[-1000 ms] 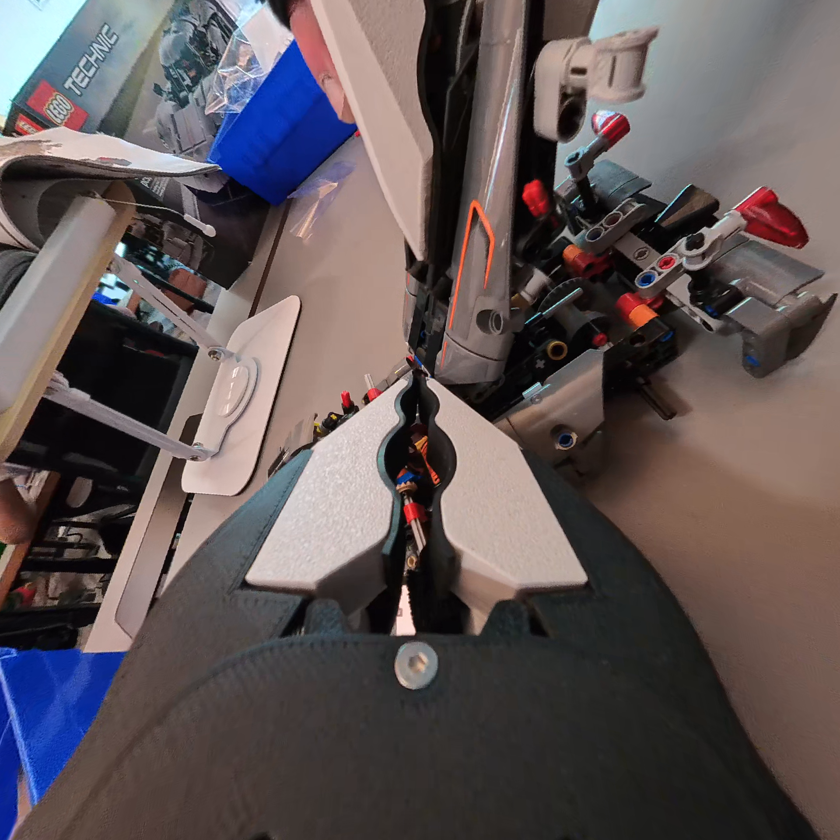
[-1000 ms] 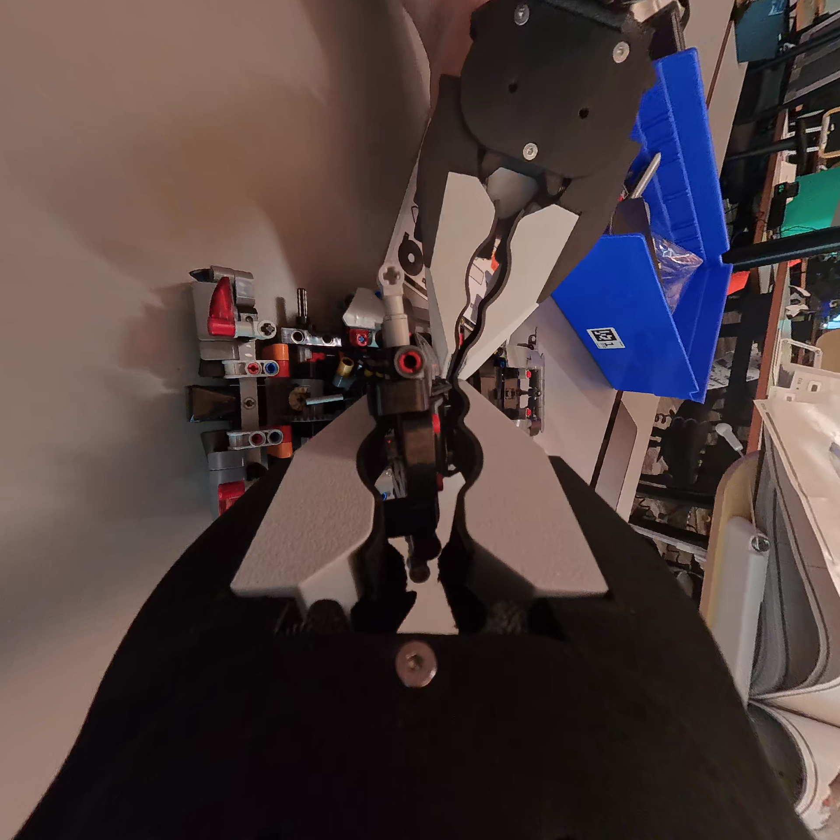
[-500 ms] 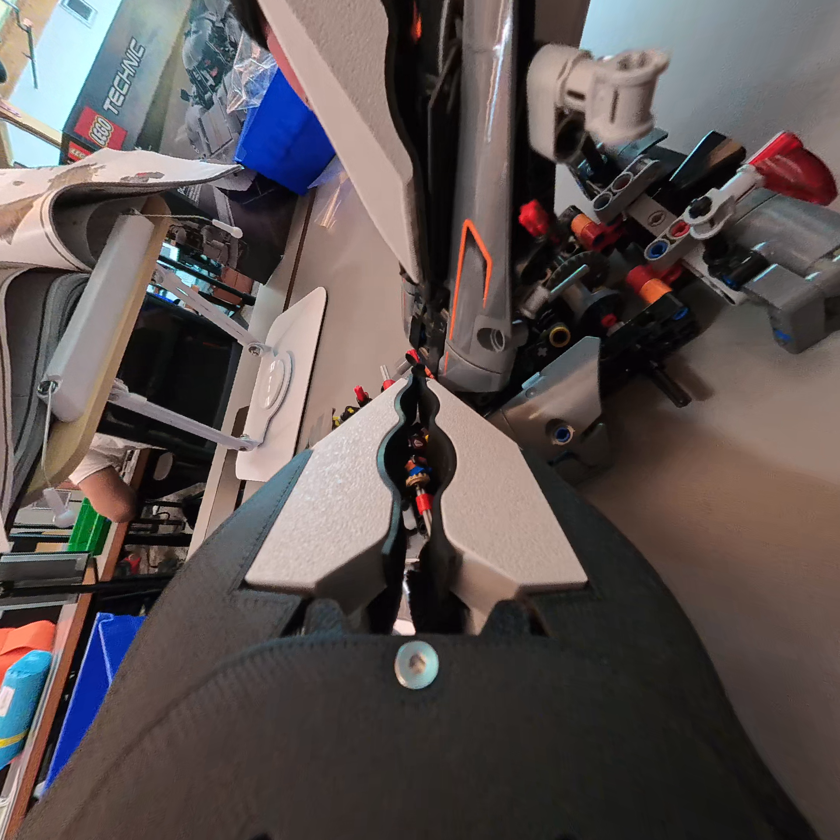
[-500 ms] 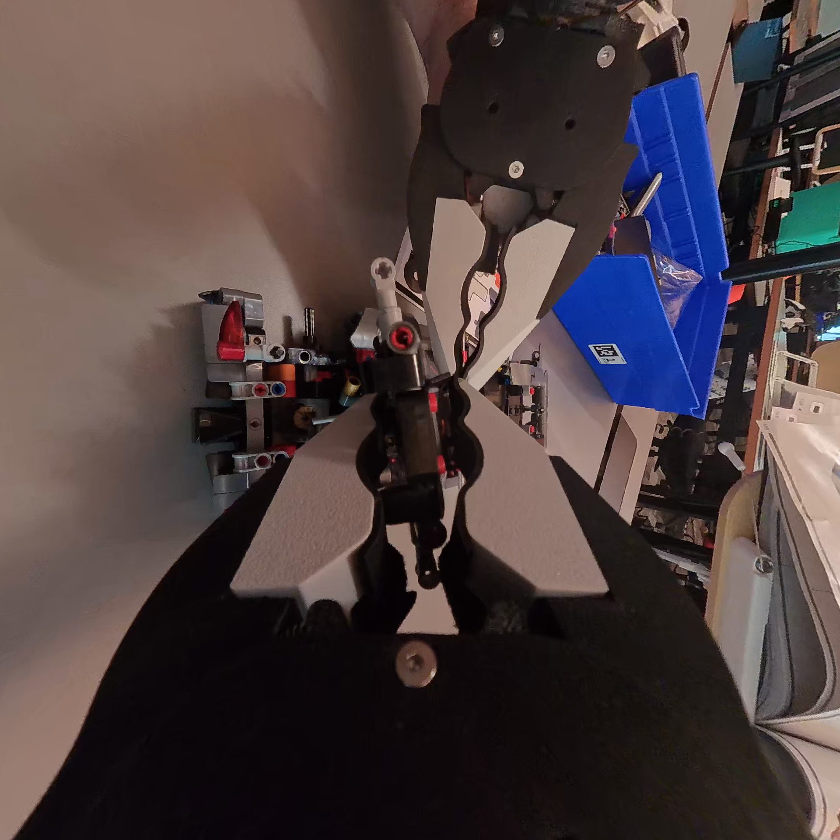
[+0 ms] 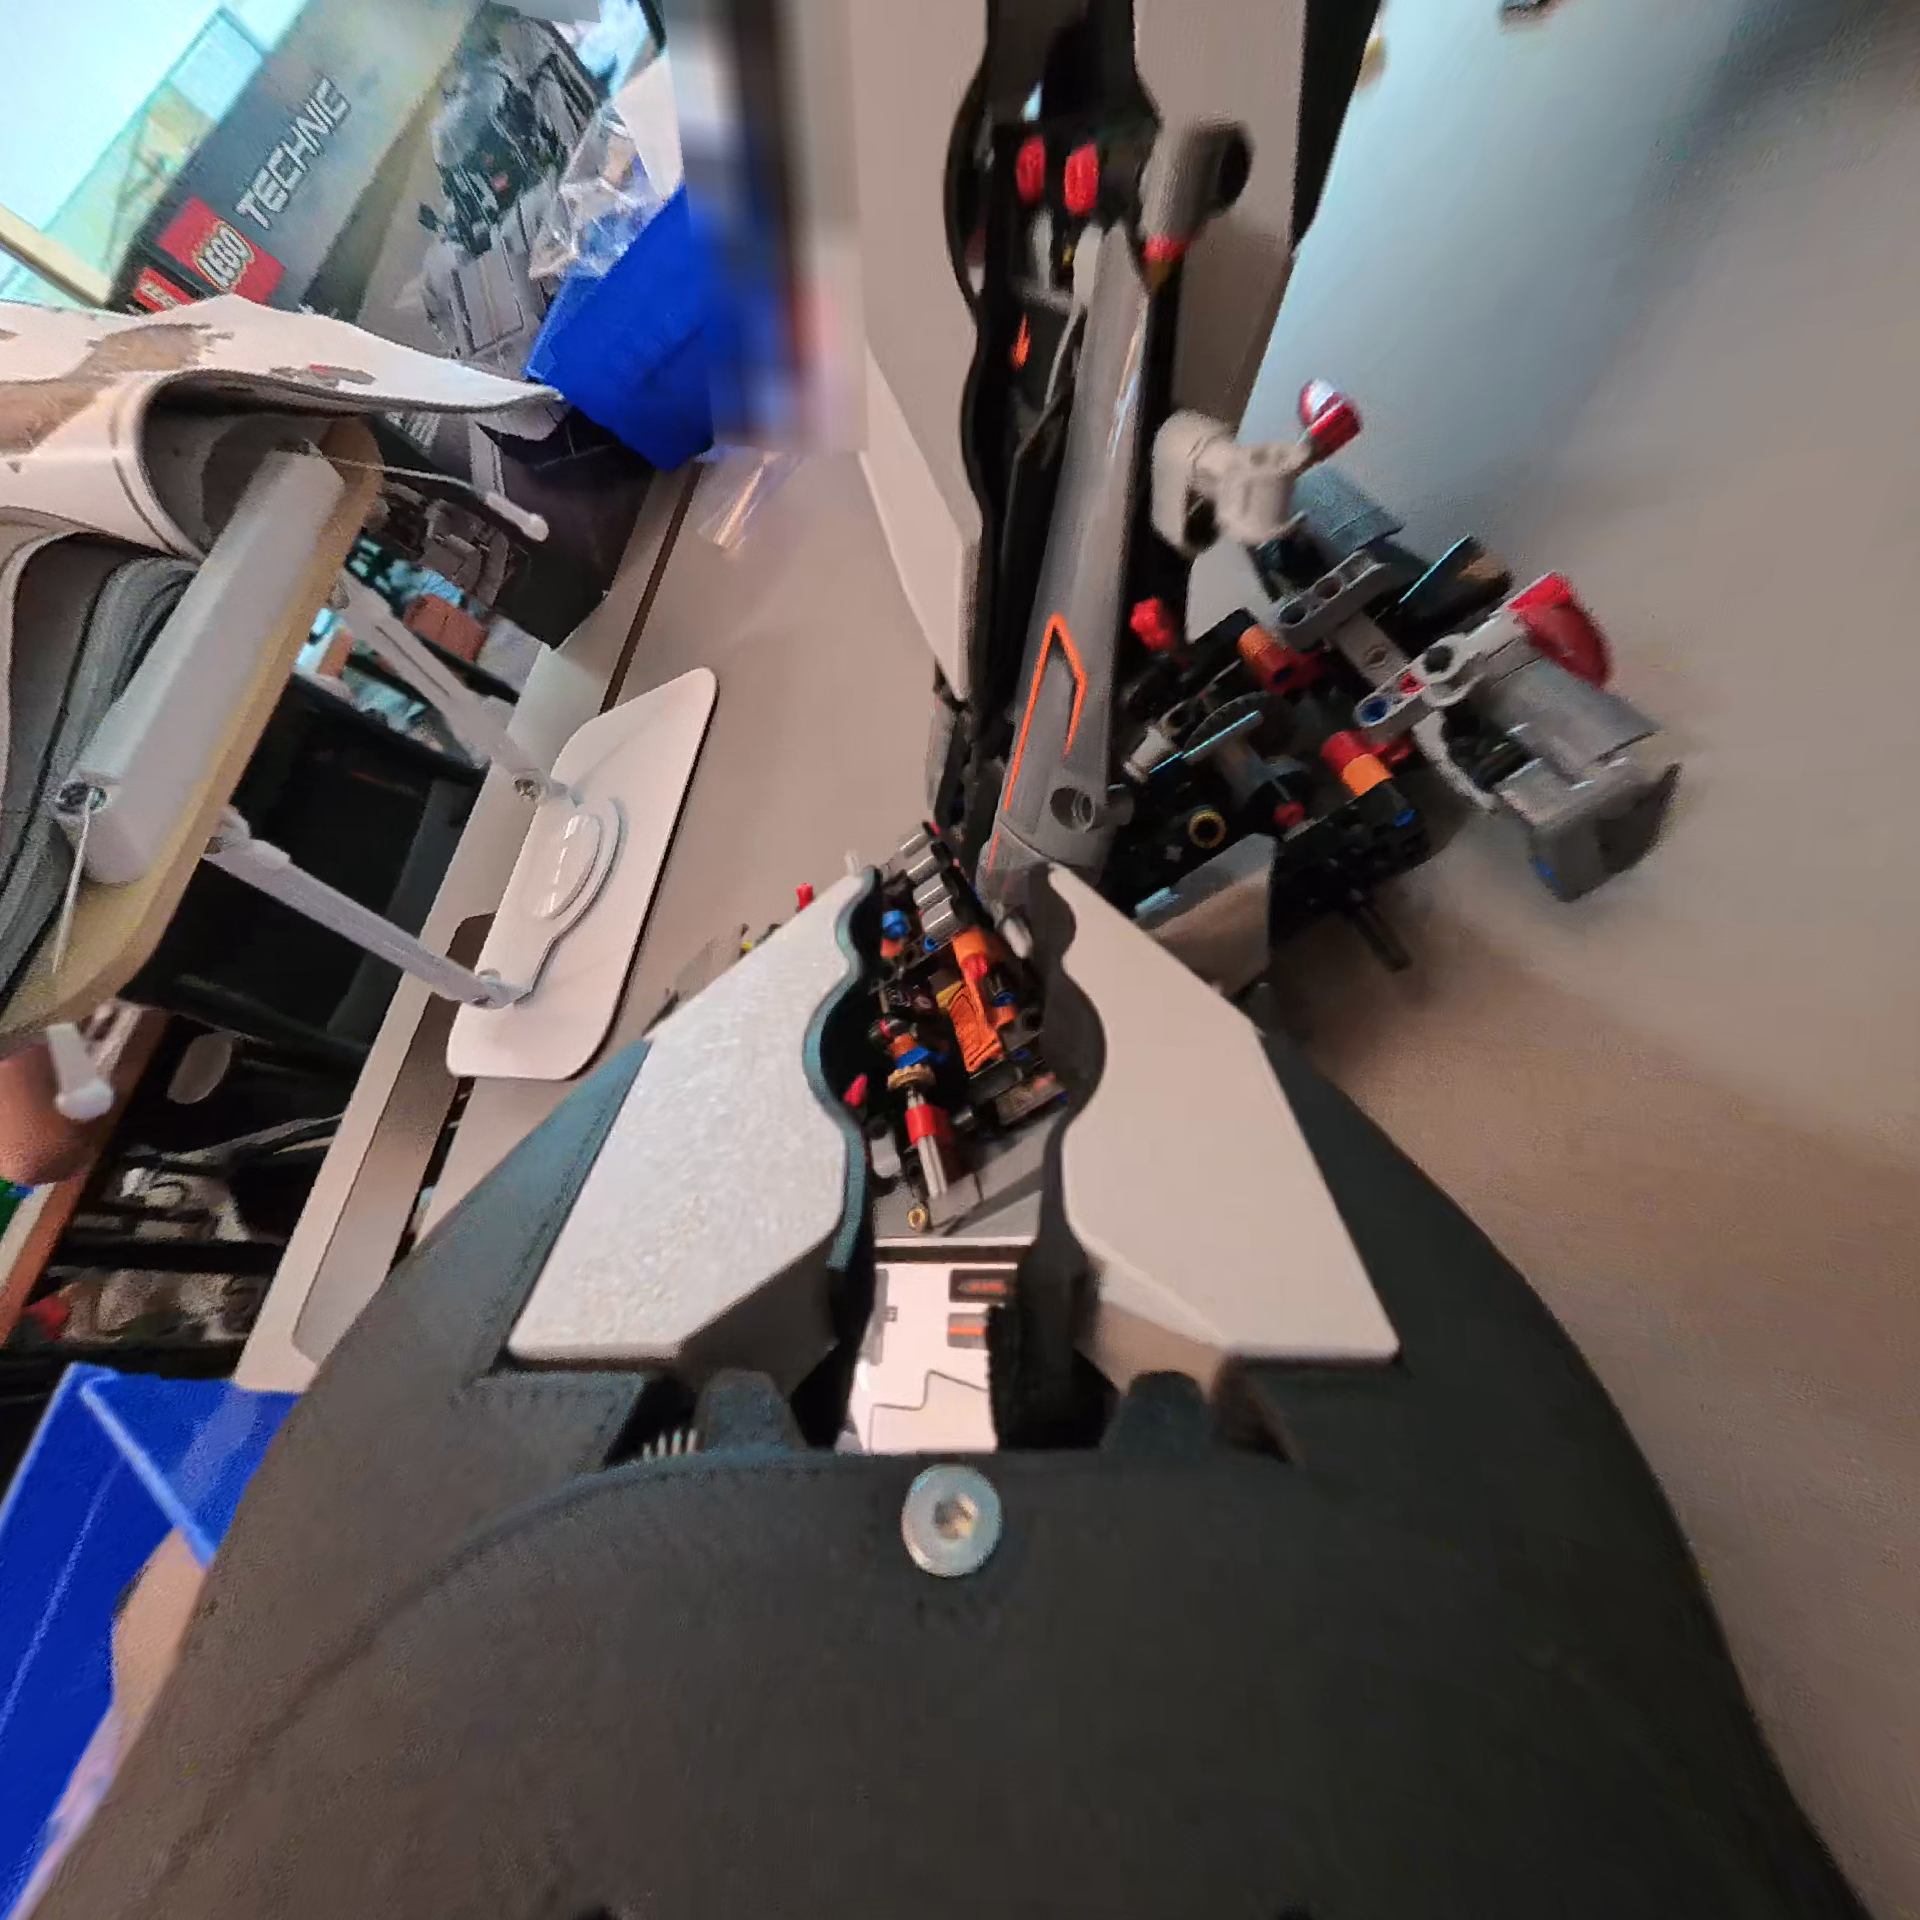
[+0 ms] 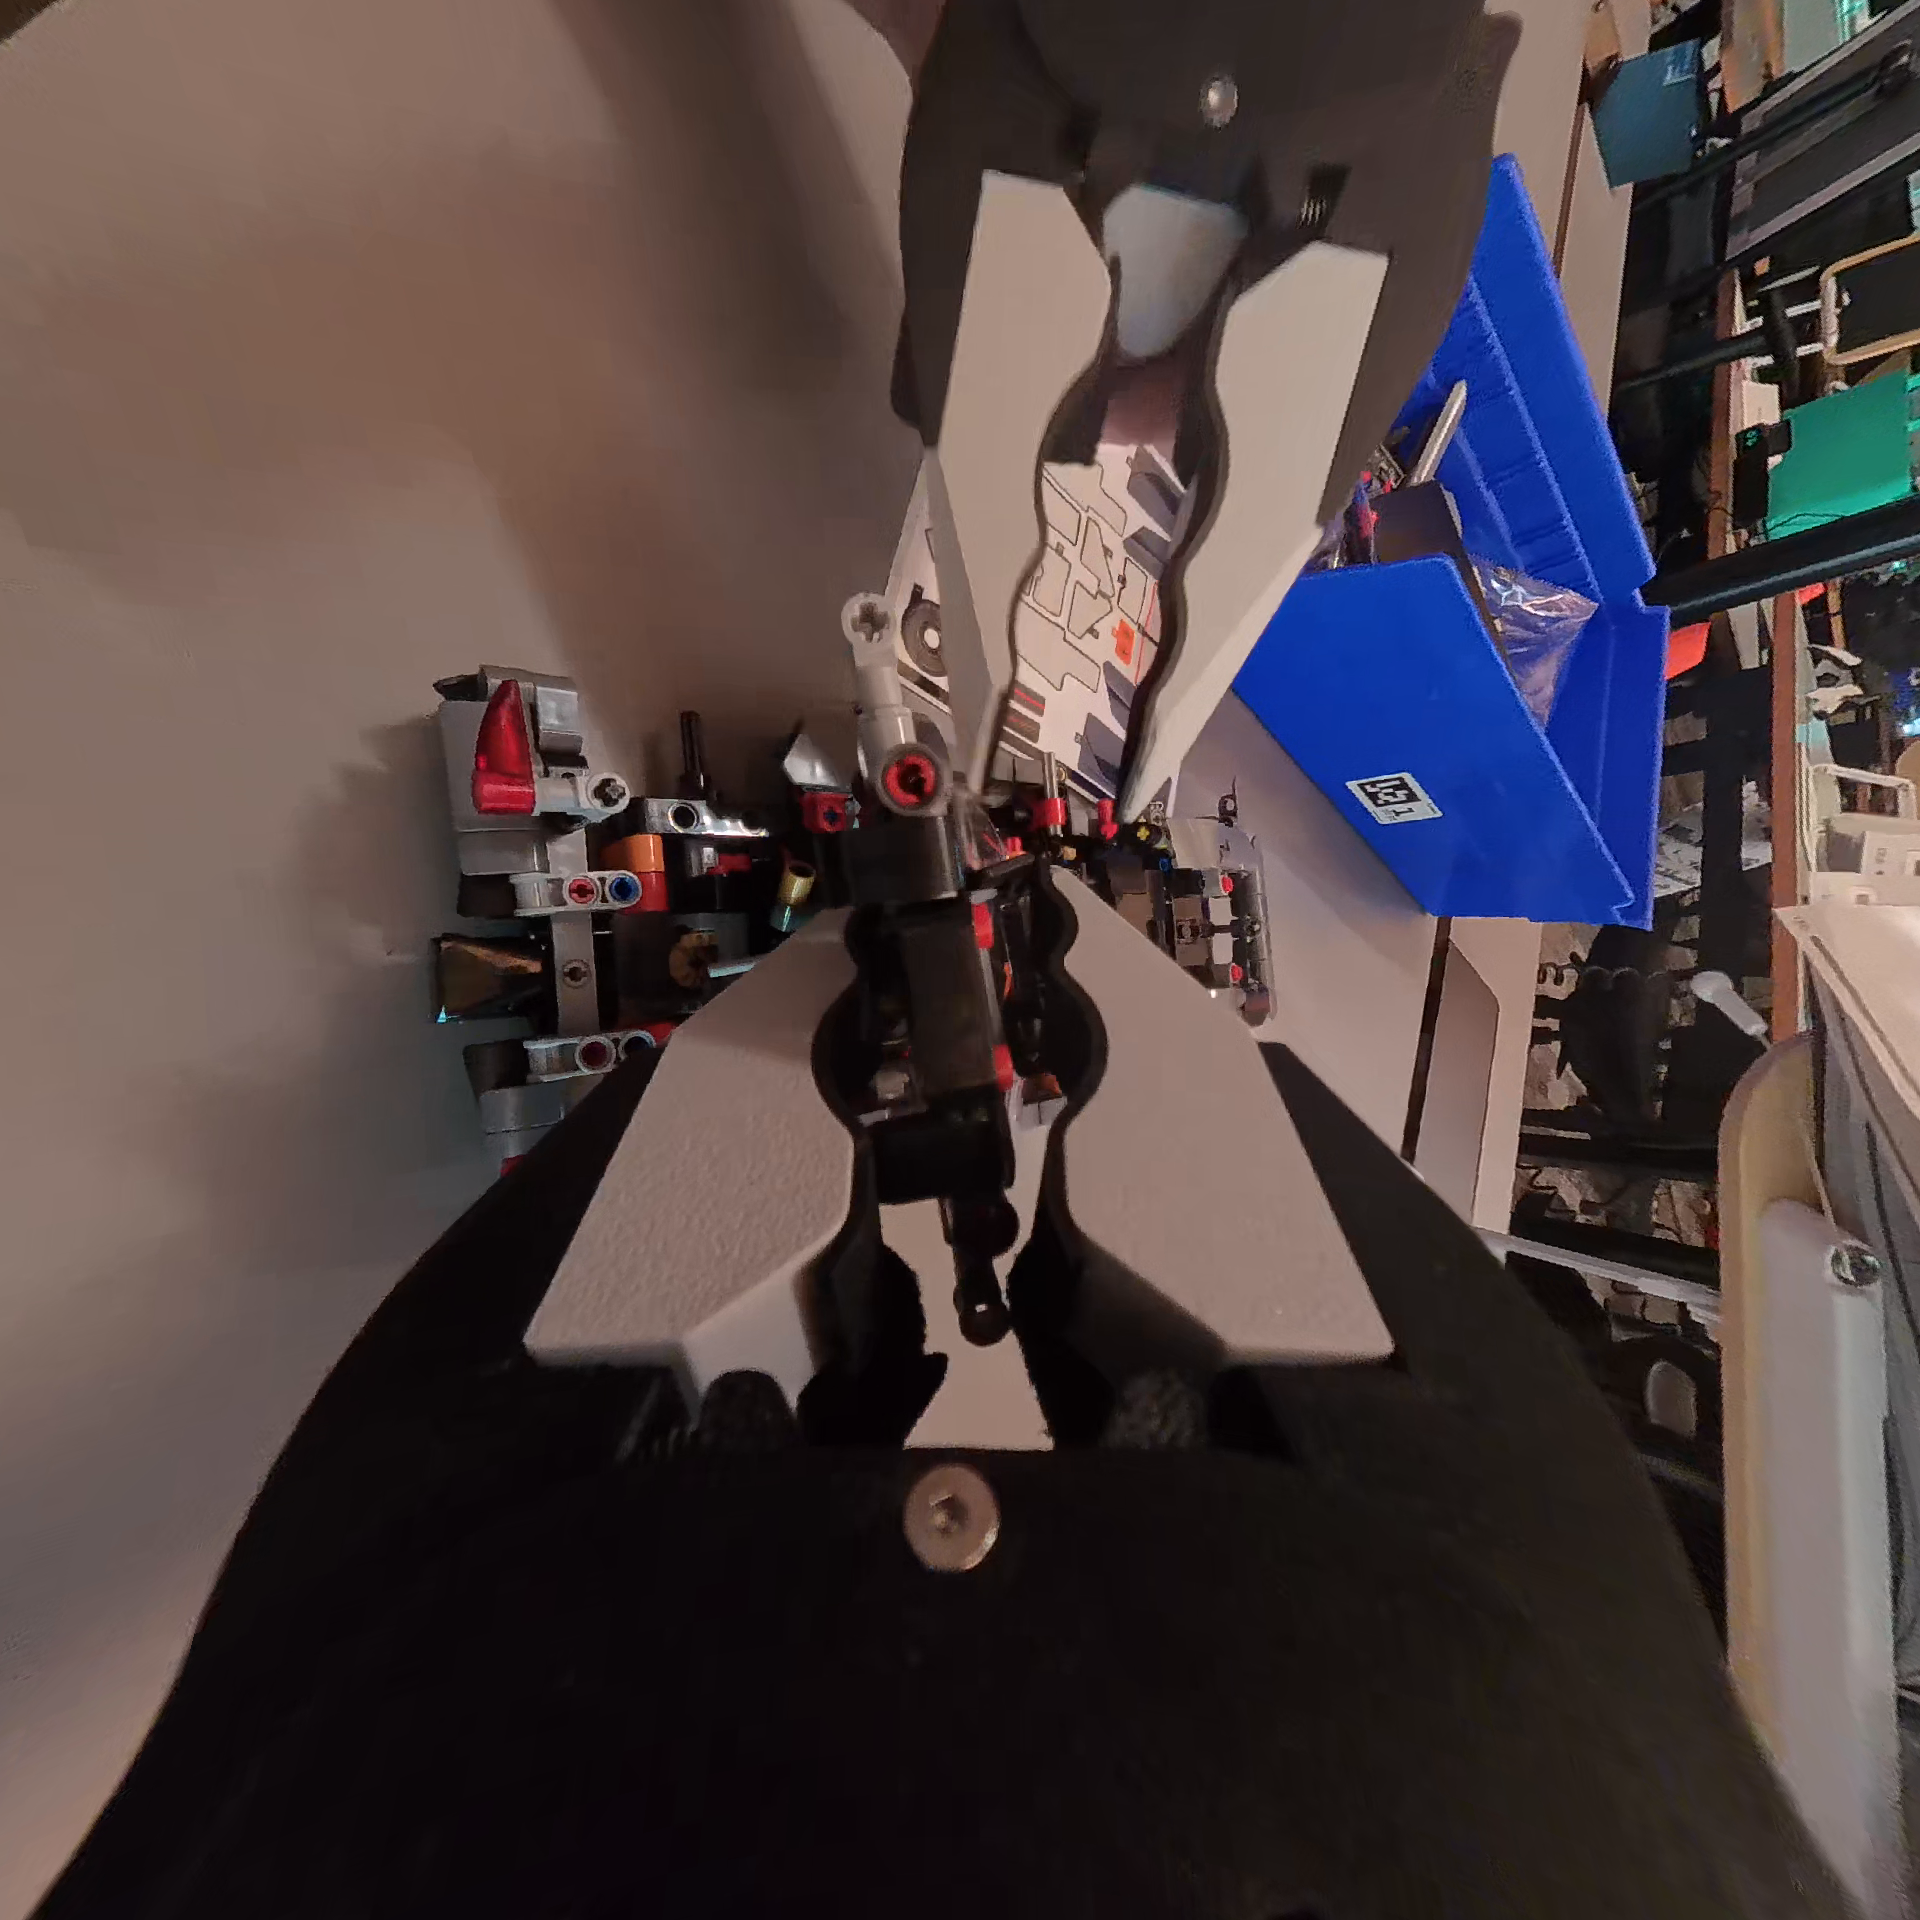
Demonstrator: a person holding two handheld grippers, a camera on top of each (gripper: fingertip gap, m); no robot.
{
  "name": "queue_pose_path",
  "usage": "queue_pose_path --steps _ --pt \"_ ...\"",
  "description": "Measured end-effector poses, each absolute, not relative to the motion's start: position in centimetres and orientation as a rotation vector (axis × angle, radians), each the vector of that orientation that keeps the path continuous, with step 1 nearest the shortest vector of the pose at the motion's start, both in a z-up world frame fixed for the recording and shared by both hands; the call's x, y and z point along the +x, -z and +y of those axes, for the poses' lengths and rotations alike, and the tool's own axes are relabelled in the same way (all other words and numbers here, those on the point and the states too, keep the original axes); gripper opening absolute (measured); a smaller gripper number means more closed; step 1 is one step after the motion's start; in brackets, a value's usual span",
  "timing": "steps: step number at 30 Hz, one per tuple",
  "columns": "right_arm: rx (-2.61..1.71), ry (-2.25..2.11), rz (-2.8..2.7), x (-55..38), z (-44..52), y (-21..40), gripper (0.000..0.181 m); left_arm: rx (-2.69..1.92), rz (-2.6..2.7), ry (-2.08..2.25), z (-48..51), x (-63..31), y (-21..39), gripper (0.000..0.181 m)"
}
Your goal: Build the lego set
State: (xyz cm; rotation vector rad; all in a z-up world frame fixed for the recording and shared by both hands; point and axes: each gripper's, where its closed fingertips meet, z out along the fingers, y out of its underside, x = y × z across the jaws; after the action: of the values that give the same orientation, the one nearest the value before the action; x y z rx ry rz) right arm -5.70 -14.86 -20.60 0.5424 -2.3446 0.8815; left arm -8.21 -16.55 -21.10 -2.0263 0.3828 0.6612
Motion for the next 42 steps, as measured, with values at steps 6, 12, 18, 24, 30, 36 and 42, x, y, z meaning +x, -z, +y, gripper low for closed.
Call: queue_pose_path --steps 6,12,18,24,30,36,42 --pt "0.485 -0.952 -2.378 -6.0 -14.7 20.6 0.024 -2.010 0.421 -0.790 -15.2 -8.0 21.4 0.000" --pt "0.459 -0.990 -2.399 -6.0 -14.8 20.8 0.025 -2.009 0.417 -0.739 -15.3 -8.1 21.6 0.000" --pt "0.399 -1.032 -2.393 -6.4 -14.7 20.5 0.028 -1.983 0.348 -0.670 -16.2 -9.1 21.4 0.014" --pt "0.345 -0.966 -2.401 -6.6 -14.5 20.2 0.040 -1.952 0.230 -0.607 -17.2 -11.1 21.6 0.016" --pt "0.307 -0.930 -2.366 -5.6 -14.0 19.7 0.037 -1.933 0.234 -0.619 -16.9 -10.9 21.2 0.015" --pt "0.249 -0.861 -2.297 -4.7 -13.4 19.6 0.023 -1.929 0.193 -0.629 -17.4 -11.7 21.2 0.014" --pt "0.192 -0.802 -2.261 -4.4 -13.7 19.8 0.022 -1.945 0.194 -0.644 -17.1 -11.8 21.6 0.013"
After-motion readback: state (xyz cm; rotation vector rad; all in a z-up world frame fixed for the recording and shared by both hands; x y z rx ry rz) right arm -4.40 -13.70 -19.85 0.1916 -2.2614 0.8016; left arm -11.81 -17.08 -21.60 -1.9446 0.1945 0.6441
